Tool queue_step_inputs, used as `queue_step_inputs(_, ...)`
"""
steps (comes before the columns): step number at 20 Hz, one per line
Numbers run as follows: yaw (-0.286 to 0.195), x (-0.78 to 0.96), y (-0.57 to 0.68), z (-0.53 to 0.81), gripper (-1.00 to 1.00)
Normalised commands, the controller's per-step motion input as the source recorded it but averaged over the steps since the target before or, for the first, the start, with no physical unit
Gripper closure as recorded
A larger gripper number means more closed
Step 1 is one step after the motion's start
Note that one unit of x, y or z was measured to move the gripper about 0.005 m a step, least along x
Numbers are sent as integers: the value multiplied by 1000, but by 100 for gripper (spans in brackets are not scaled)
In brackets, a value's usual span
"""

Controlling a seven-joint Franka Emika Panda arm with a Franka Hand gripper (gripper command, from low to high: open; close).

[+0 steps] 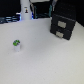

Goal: Open the kcup holder, insert the kcup into the holder, and close the kcup holder

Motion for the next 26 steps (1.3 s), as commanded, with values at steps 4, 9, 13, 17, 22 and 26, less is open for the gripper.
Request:
queue_step_inputs(4,-151,-293,636,81,-100)
queue_step_inputs(9,-154,-308,668,89,-100)
queue_step_inputs(13,-172,-276,710,27,-100)
queue_step_inputs(17,-183,-253,718,11,-100)
queue_step_inputs(22,-183,-274,713,-16,-100)
queue_step_inputs(26,-189,-249,672,-135,-100)
